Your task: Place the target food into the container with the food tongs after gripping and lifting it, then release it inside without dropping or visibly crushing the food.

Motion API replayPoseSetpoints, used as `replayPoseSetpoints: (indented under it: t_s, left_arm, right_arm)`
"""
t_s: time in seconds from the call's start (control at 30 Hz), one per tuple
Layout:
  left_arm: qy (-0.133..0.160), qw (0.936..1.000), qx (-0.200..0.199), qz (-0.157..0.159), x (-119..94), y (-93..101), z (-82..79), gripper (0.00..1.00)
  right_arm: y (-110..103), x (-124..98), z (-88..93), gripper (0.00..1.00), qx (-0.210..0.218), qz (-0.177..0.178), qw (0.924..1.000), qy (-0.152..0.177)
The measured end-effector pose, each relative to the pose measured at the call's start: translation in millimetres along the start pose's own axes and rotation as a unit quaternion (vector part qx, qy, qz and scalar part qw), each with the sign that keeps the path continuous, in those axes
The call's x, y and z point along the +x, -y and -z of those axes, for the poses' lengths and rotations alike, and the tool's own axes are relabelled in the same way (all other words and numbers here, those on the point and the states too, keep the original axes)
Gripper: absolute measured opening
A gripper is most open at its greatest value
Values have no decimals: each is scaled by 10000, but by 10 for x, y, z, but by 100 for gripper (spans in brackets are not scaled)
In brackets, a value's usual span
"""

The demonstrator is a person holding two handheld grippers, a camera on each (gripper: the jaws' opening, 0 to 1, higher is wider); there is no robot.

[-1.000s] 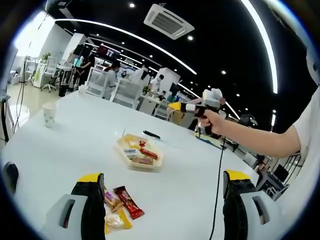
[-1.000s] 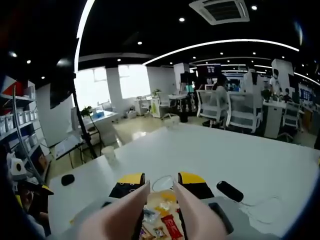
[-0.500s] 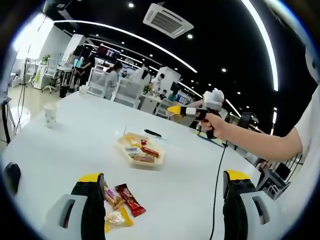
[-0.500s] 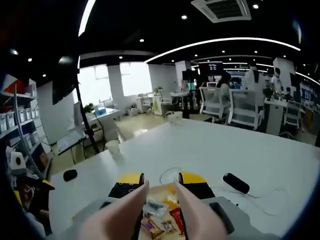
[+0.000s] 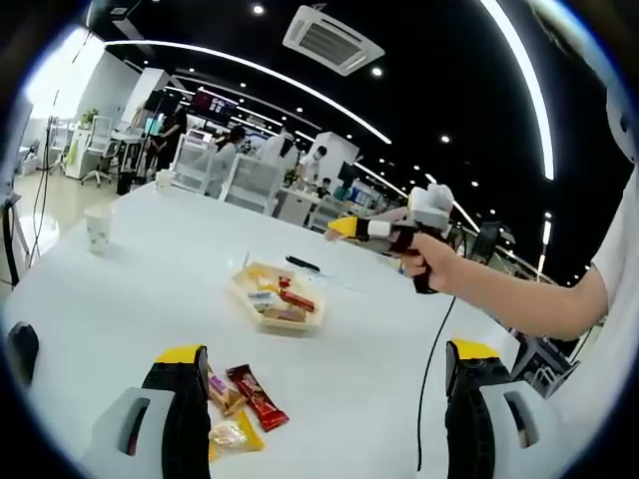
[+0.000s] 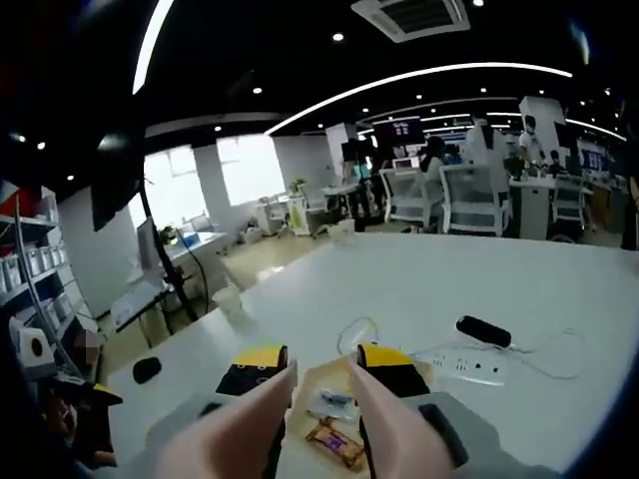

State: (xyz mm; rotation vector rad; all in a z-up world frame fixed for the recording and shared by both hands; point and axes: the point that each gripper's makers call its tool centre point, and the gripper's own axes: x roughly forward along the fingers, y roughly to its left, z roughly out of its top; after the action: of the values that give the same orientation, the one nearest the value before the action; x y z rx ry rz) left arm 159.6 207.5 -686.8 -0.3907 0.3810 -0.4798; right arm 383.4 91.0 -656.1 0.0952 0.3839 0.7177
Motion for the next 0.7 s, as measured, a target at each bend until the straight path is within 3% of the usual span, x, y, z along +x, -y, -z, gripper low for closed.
replayPoseSetpoints:
  t_s: [0.1,0.17,0.33,0.53,0.6,0.7]
  left_arm:
    - [34,10000,14,-8,-6,-2,-14,99]
    - [88,10000,26,11,-14,2,-26,99]
    - [97,9999,-68,33,-11,-11,-7,99]
    - [212,9998,5,59,-13,-1,-59,99]
    - [186,9998,34,45,-12,-9,-56,99]
    - [250,9997,-22,42,-11,-21,-66,99]
  right_arm:
    - [-26,-55,-10,27,156,51,9998,127]
    - [-130,-96,-62,27,375,-123,9989,237]
    - [-231,-145,-117,28,233,-132,9991,317]
    - [-274,-161,22,28,332,-50,9992,232]
    - [-231,-193,67,27,569,194,9978,272]
    - [-235,-237,100,27,574,308,9973,336]
